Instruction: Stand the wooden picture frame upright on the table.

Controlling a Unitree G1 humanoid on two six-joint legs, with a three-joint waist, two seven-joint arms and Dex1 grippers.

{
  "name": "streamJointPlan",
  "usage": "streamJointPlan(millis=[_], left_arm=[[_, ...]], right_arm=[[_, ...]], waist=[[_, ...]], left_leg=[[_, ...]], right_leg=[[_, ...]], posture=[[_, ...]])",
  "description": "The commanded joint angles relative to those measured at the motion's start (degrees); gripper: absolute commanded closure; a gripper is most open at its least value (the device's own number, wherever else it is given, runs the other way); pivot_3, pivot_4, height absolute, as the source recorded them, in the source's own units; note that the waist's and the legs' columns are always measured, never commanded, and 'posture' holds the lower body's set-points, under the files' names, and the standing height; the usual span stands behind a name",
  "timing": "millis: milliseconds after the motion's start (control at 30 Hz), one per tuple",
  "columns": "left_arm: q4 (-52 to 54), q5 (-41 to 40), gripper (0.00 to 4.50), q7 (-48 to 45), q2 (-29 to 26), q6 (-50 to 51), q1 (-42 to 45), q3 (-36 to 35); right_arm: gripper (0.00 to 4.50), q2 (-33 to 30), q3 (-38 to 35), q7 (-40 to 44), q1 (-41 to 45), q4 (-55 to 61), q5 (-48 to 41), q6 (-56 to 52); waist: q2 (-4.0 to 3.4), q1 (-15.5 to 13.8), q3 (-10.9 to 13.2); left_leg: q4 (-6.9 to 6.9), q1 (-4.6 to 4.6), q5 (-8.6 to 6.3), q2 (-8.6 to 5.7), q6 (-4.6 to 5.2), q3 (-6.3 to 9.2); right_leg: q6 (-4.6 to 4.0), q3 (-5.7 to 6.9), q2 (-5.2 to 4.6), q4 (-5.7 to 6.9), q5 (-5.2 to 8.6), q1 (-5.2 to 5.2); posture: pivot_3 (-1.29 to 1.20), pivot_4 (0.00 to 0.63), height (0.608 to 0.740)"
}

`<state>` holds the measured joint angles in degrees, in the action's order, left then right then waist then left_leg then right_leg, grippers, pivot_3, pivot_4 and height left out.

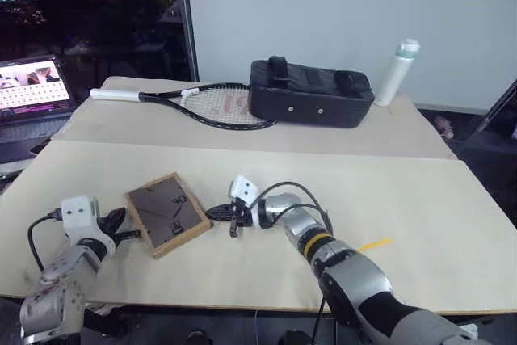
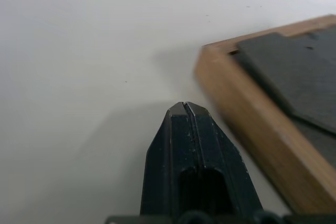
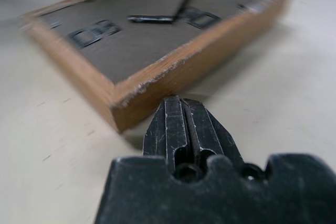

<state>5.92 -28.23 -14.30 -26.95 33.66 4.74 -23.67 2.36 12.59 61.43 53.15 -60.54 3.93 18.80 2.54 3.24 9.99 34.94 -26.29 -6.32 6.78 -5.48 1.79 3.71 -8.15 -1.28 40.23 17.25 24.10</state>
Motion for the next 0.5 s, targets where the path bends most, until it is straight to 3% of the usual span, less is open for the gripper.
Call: streamJointPlan(millis=[33,267,500], left_arm=[[0.72,1.20,4.50,-5.26,3.45,2.14,1.02,12.11],[-3.54,4.70,4.50,-9.82,7.49,2.59,6.93,20.05],[-9.91,8.35,4.50,-16.25,8.23,1.74,13.63,24.17]], right_arm=[[4.44,-1.88,5.08,6.40,-6.30,15.24,0.44,-5.31],[4.44,-8.50,8.09,5.88,-18.83,46.13,-0.77,-23.18],[4.44,-15.51,7.89,2.78,-24.14,58.78,1.47,-33.69]], waist=[[-0.31,-0.93,-0.23],[-1.34,-3.86,-0.88],[-1.37,-4.51,-0.98]], left_leg=[[0.01,0.00,0.00,-0.03,-0.01,-0.01],[-0.01,0.04,0.01,-0.19,0.00,-0.02],[0.04,0.00,0.06,-0.26,0.08,-0.03]], right_leg=[[0.02,0.00,-0.04,-0.07,0.01,-0.03],[0.09,-0.01,-0.17,-0.09,0.20,-0.06],[0.13,-0.02,-0.21,-0.13,0.24,-0.07]], posture=[[0.00,0.150,0.677],[0.00,0.150,0.677],[0.00,0.150,0.677]])
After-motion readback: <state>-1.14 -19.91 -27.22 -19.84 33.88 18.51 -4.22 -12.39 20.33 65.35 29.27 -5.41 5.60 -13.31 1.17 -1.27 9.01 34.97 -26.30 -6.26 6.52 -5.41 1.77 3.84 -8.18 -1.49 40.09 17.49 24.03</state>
